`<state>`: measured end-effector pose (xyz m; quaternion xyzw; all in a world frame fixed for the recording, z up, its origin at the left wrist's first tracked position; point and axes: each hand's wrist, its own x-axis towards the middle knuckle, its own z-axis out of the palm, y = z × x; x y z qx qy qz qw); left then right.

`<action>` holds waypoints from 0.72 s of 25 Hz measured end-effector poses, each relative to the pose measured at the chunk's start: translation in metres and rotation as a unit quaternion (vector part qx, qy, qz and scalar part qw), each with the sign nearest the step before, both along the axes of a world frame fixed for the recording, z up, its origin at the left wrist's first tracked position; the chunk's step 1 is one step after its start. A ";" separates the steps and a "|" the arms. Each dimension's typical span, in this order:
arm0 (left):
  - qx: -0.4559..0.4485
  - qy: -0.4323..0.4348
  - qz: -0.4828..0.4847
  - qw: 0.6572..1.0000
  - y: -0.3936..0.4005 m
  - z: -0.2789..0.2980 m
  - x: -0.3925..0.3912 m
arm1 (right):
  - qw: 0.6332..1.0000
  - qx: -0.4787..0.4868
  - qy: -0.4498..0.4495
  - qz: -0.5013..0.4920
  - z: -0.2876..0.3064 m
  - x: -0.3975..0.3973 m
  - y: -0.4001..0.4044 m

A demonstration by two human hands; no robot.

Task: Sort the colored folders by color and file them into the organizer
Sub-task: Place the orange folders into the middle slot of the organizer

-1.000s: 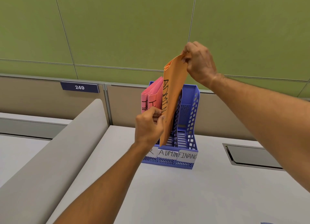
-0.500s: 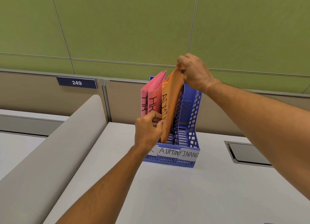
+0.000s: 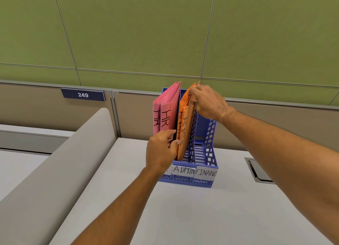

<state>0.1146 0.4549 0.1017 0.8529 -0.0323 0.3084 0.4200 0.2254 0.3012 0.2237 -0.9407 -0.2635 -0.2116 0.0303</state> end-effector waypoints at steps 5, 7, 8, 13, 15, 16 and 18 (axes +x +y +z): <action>0.096 0.013 0.011 0.995 0.000 0.001 -0.005 | 0.999 -0.004 0.022 -0.028 -0.007 -0.014 -0.009; 0.115 0.015 0.003 0.993 -0.001 0.004 -0.008 | 0.999 0.002 0.017 -0.040 -0.009 -0.022 -0.013; 0.127 0.015 0.002 0.992 -0.002 0.006 -0.010 | 0.999 0.003 0.011 -0.047 -0.011 -0.027 -0.015; 0.218 0.065 0.033 0.973 -0.006 0.019 -0.023 | 0.997 -0.002 -0.003 -0.082 -0.022 -0.060 -0.027; 0.243 0.084 0.029 0.966 -0.009 0.026 -0.032 | 0.995 -0.005 -0.002 -0.097 -0.026 -0.077 -0.031; 0.251 0.084 0.024 0.964 -0.011 0.028 -0.037 | 0.994 -0.003 -0.001 -0.105 -0.027 -0.086 -0.033; 0.263 0.070 0.017 0.962 -0.015 0.032 -0.046 | 0.993 0.003 -0.001 -0.119 -0.032 -0.103 -0.039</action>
